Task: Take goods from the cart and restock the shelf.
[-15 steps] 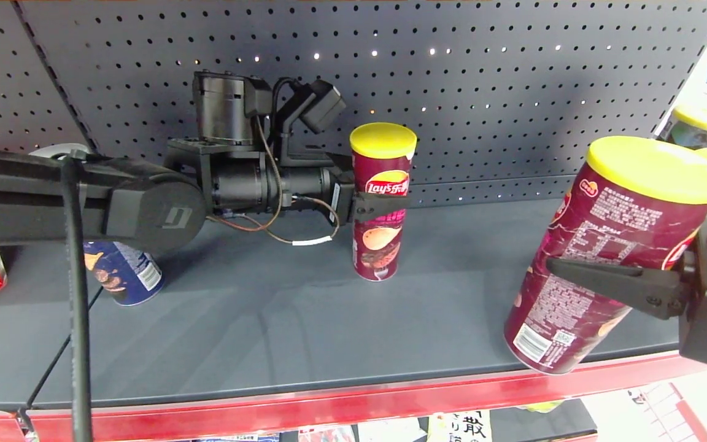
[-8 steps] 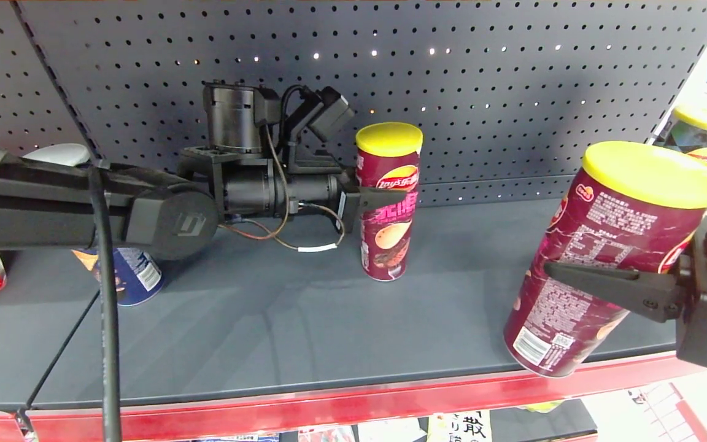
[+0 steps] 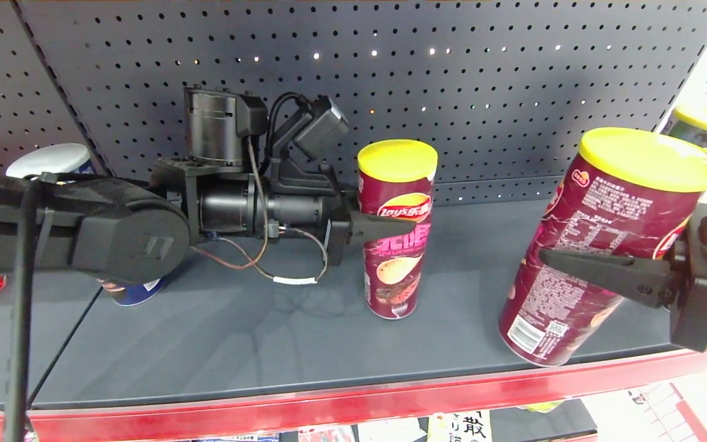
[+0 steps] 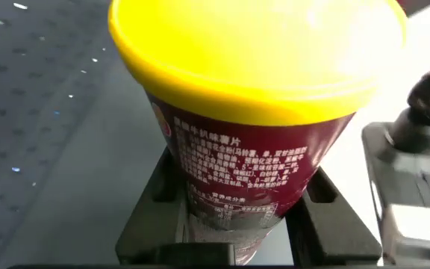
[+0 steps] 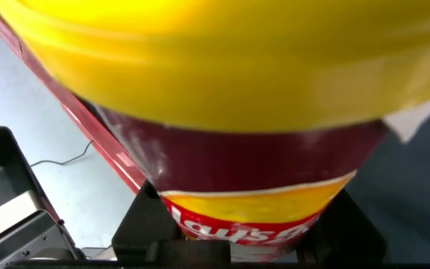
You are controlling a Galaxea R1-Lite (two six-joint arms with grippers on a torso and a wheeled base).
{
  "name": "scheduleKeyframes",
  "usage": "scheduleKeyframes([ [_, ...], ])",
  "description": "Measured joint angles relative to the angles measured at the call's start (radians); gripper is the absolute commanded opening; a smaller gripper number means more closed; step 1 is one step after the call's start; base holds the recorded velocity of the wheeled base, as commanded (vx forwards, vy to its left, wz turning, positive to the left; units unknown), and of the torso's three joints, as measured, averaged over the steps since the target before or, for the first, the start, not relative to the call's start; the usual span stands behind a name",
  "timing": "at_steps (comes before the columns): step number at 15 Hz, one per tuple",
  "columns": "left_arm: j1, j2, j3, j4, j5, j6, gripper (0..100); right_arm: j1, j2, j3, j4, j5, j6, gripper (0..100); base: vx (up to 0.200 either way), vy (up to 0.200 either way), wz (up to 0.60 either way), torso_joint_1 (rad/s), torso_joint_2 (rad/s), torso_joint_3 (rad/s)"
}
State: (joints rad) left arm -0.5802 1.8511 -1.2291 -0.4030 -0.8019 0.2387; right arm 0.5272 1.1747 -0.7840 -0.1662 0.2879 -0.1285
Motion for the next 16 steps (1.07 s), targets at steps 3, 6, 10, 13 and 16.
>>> scheduleKeyframes([
  [3,-0.019,-0.038,0.07,-0.002,-0.002,0.027,0,0.0,0.013,-0.016,0.001,0.0,0.0,0,0.0,0.0,0.0,0.0,0.0,0.0],
  [6,-0.04,-0.073,0.118,-0.001,-0.002,0.027,0,0.0,0.019,-0.021,0.0,0.0,0.0,0,0.0,0.0,0.0,0.0,0.0,0.0],
  [10,-0.049,-0.11,0.164,-0.001,-0.002,0.023,0,0.0,0.027,-0.021,0.001,0.0,0.0,0,0.0,0.0,0.0,0.0,0.0,0.0],
  [13,-0.051,-0.136,0.202,-0.003,-0.003,0.023,0,0.0,0.036,-0.022,0.001,0.0,0.0,0,0.0,0.0,0.0,0.0,0.0,0.0],
  [16,-0.052,-0.145,0.213,-0.003,-0.002,0.023,0,0.0,0.046,-0.027,0.0,0.0,0.0,0,0.0,0.0,0.0,0.0,0.0,0.0],
])
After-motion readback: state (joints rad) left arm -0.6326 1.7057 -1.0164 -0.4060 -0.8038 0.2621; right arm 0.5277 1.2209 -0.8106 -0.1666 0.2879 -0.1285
